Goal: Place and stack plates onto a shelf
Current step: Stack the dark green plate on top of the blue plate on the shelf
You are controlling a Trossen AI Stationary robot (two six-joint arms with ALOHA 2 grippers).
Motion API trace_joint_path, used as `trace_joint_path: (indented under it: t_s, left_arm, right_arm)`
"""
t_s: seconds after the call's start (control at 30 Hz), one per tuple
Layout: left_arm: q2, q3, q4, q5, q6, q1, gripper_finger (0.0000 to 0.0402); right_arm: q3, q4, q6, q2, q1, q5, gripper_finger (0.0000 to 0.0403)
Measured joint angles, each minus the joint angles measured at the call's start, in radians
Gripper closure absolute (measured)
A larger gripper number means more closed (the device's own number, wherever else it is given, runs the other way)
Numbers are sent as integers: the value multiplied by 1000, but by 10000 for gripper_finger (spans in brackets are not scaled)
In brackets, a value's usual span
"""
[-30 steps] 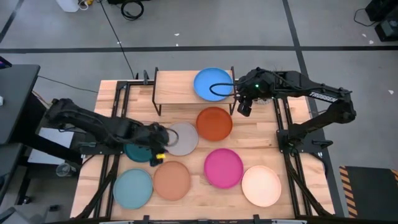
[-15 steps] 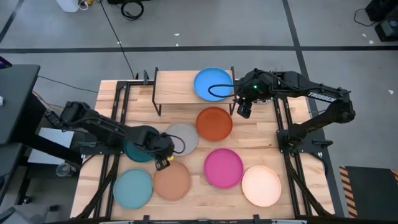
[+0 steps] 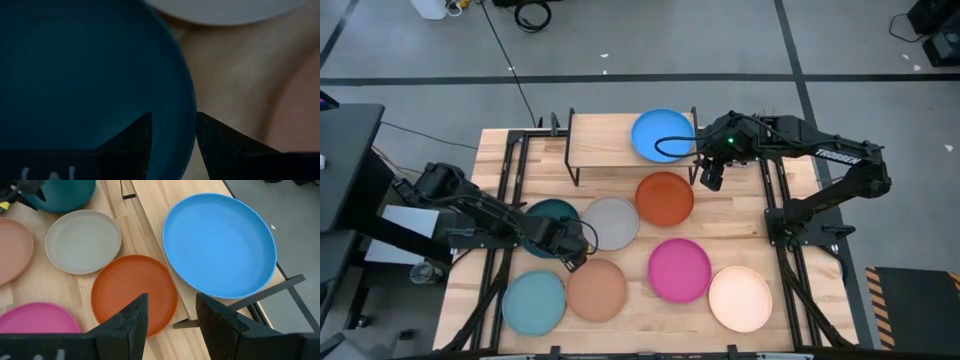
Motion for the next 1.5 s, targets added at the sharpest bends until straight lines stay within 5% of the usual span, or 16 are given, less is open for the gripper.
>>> trace_joint_path:
  t_s: [0.27,0.53,0.7,0.87,1.13,1.3,1.5]
  left_arm:
    - [14,-20,-10,-4,-39,0,255]
    - [2,-19,-2,62,-22,0,382]
    - [-52,27,-72,166,-28,5,382]
    - [-175,153,-187,190,-36,24,386]
    - [-347,384,-88,155,68,139,386]
    - [-319,576,-59,83,244,268,386]
    - [-164,802,-63,111,575,430,387]
  right_arm:
    - [0,4,10,0,2,1,233]
    - [0,10,12,0,3,1,233]
    - [0,10,9,0,3,1,233]
    - [0,16,0,0,3,2,233]
    - [0,58,-35,0,2,11,233]
    - [0,58,-37,0,2,11,233]
    - [0,44,-7,0,2,32,233]
